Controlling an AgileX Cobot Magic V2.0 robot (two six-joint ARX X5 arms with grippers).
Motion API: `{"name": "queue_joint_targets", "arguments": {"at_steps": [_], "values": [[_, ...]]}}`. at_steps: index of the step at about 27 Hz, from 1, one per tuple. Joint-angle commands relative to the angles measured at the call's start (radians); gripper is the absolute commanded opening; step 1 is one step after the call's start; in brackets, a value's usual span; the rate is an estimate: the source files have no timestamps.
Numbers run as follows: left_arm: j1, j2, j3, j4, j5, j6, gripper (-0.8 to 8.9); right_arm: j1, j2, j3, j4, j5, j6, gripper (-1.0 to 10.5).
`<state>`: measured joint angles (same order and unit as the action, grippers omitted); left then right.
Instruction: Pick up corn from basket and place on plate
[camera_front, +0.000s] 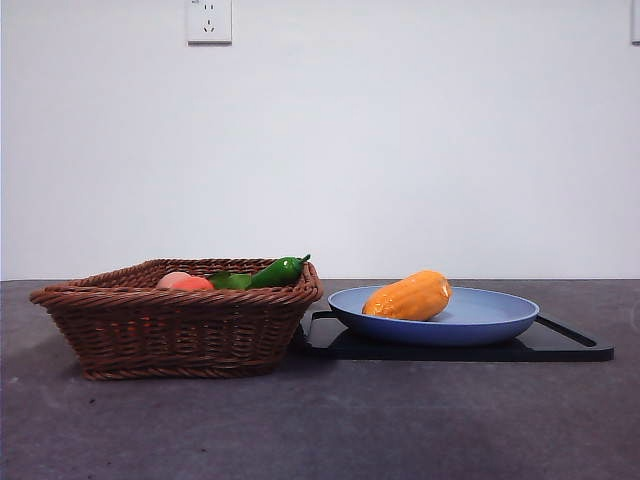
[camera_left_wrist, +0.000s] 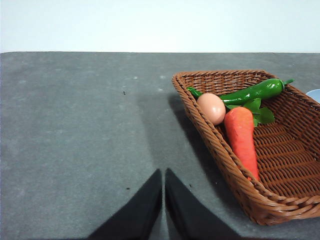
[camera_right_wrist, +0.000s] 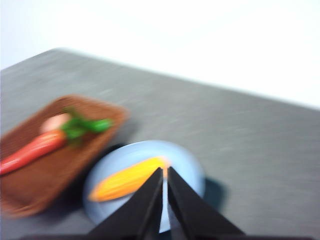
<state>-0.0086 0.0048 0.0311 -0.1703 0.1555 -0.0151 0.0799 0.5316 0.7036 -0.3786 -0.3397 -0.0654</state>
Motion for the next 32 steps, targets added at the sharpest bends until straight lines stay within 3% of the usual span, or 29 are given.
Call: {"name": "queue_joint_targets", "arguments": {"at_steps": [1, 6, 13, 24, 32], "values": [[0.002, -0.002, -0.028, -0.001, -0.002, -0.005, 0.08, -0.071, -0.109, -0.132, 0.109, 0.011, -0.018, 0.0], [0.002, -0.002, -0.028, -0.001, -0.002, -0.005, 0.08, -0.114, -0.253, -0.328, 0.253, 0.114, -0.022, 0.0], [0.002, -0.002, -0.028, -0.001, -0.002, -0.005, 0.08, -0.125, -0.401, -0.54, 0.352, 0.113, -0.013, 0.0], [0.002, -0.002, -0.028, -0.001, -0.002, -0.005, 0.08, -0.125, -0.503, -0.691, 0.341, 0.113, -0.006, 0.0], [0.002, -0.002, -0.028, 0.004, -0.002, -0.005, 0.08, -0.124, -0.528, -0.694, 0.219, 0.112, 0.005, 0.0]]}}
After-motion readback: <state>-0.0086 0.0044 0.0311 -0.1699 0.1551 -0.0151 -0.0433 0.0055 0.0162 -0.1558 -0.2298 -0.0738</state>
